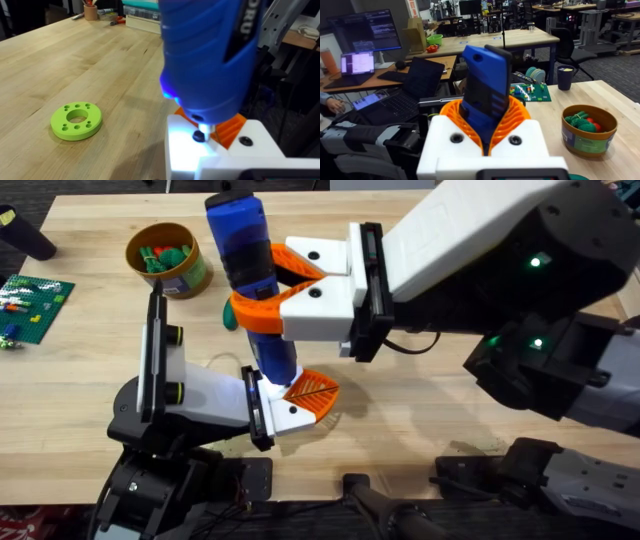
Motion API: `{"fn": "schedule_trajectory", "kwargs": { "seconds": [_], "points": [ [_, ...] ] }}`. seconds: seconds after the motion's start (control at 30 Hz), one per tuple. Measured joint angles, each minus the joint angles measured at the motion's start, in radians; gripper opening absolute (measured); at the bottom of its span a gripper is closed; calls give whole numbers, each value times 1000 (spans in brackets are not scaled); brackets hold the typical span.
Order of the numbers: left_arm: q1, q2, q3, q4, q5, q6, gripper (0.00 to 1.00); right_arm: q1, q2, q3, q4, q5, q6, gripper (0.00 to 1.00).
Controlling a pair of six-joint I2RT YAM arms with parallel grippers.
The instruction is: Pick up the gripper from the table and insert it into the empty holder that is missing its gripper. Then pick up a screw, insert it into the mounting hole, and use the screwdriver to tighten it. Finally, clean up the table by picking up the vegetable and placing it into the bucket.
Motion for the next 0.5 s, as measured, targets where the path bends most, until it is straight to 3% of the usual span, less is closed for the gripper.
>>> {"fn": "schedule_trajectory", "kwargs": {
  "seconds": [0.5],
  "points": [
    [0, 0, 0, -2, 3, -1, 18, 0, 6, -8, 62, 1, 3, 47]
  ]
}}
